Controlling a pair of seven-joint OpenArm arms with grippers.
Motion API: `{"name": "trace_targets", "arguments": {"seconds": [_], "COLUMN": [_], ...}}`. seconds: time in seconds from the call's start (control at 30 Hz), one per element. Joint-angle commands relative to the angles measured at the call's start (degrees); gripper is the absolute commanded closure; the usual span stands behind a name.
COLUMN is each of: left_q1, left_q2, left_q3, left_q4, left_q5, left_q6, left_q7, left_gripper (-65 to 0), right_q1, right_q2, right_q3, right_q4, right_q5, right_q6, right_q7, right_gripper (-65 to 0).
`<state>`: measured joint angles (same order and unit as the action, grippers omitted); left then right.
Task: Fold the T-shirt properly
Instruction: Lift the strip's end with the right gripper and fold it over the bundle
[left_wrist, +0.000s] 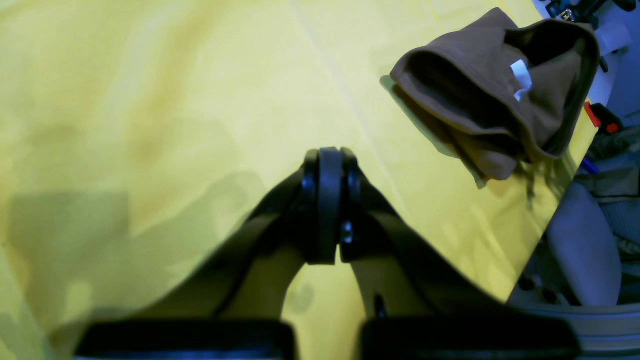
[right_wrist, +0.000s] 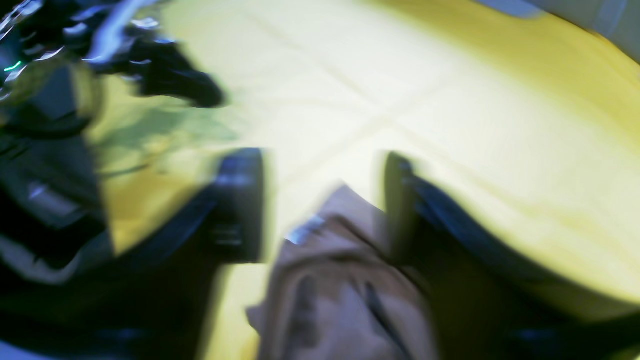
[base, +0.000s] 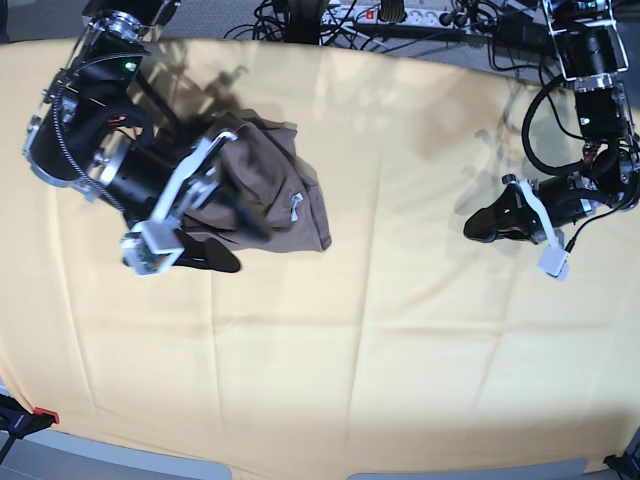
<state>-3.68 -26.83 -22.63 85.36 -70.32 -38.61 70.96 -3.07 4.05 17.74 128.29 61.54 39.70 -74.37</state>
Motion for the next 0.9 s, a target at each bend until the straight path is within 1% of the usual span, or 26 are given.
{"name": "trace_targets", "arguments": {"seconds": [0.0,0.03,0.07,0.1,0.17,0.23,0.27,0.37,0.5,0.6,0.67,0.77,0.87], "left_q1": [-1.1,-1.1,-1.1,-1.1,-1.1,-1.1,-1.1,-1.1,-1.1,-1.1,-1.1,-1.1,-1.1], "left_q2": [-1.1,-1.1,-1.1,-1.1,-1.1,-1.1,-1.1,-1.1,-1.1,-1.1,-1.1,-1.1,-1.1], "left_q3": [-0.5,-0.5,-0.5,-0.5,-0.5,-0.5,-0.5,-0.5,-0.5,-0.5,-0.5,-0.5,-0.5], "left_q4": [1.0,1.0,1.0,1.0,1.0,1.0,1.0,1.0,1.0,1.0,1.0,1.0,1.0], "left_q5": [-2.0,-2.5,-2.8,-2.8,-2.8,-2.8,-2.9,-2.8,-2.8,-2.9,-2.8,-2.8,-2.8], "left_q6": [-0.7,-0.9,-0.9,-0.9,-0.9,-1.4,-1.4,-1.4,-1.4,-1.4,-1.4,-1.4,-1.4], "left_q7": [-0.9,-0.8,-0.8,-0.8,-0.8,-0.8,-0.8,-0.8,-0.8,-0.8,-0.8,-0.8,-0.8], "left_gripper": [0.0,0.0,0.0,0.0,0.0,0.0,0.0,0.0,0.0,0.0,0.0,0.0,0.0], "right_q1": [0.0,-0.9,-2.3,-3.8,-7.1,-10.1,-11.6,-15.0,-16.7,-17.2,-17.2,-17.2,-17.3], "right_q2": [0.9,1.8,2.7,3.5,4.5,4.5,4.5,4.5,4.5,4.8,5.8,8.5,11.3], "right_q3": [1.9,3.5,5.0,6.2,7.9,8.5,8.4,6.0,0.8,-4.0,-7.0,-10.8,-13.1], "right_q4": [0.9,1.0,1.0,1.0,1.2,1.9,2.3,2.8,2.8,2.8,2.8,2.8,2.8], "right_q5": [1.8,4.3,8.4,13.3,22.8,23.5,23.5,23.5,23.5,17.6,12.6,1.8,-9.9], "right_q6": [0.3,0.3,0.3,0.3,0.3,0.3,0.3,0.3,0.3,0.3,0.3,0.3,0.3], "right_q7": [-0.2,-1.7,-3.2,-4.9,-5.6,-5.6,-5.6,-5.6,-5.6,-5.6,-5.6,-5.0,2.0], "right_gripper": [-15.1,-11.1,-11.4,-13.8,-23.1,-32.8,-35.7,-36.4,-36.4,-36.4,-36.4,-36.4,-36.4]}}
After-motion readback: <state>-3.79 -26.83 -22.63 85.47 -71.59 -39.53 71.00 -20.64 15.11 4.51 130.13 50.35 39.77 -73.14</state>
